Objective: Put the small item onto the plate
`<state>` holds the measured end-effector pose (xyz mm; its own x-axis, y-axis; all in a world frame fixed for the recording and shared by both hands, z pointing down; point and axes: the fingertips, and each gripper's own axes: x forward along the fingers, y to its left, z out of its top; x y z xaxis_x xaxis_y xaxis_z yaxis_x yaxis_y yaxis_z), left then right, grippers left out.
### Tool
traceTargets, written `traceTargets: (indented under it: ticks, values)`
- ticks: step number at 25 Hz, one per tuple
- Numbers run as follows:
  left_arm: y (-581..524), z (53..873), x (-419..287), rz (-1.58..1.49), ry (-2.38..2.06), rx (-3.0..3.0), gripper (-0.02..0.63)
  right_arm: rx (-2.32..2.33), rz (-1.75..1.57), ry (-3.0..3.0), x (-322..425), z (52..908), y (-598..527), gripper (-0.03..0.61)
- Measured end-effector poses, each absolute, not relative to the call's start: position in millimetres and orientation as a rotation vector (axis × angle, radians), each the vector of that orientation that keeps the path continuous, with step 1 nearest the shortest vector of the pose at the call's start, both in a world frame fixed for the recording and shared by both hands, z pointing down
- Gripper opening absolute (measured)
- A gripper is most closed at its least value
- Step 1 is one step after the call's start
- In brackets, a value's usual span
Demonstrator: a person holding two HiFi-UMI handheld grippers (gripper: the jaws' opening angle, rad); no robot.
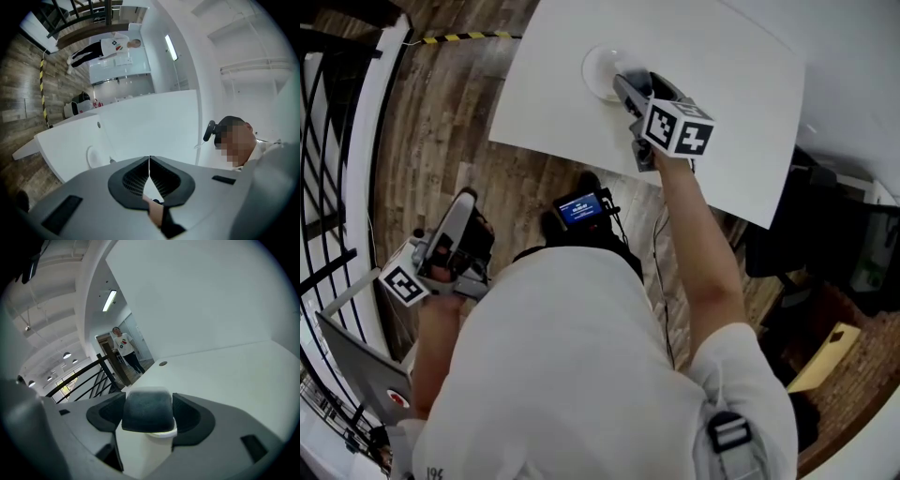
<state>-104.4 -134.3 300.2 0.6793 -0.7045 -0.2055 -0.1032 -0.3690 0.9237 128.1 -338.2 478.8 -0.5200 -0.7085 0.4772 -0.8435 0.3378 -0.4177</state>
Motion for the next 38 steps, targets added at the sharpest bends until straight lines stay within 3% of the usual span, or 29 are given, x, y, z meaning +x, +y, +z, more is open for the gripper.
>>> traceTargets:
  ticks: [15,38]
  values:
    - [-163.6,314.3,-94.4,-0.718,-0.668,1.823,0.006,1.286,0.596,-2.124,115.2,570.3,-382.8,0.316]
    - [-158.7,311.1,-78.4,-0.703,-0.574,1.842,0.006,1.345,0.498,-2.096,119.6,543.1,-371.8,0.318]
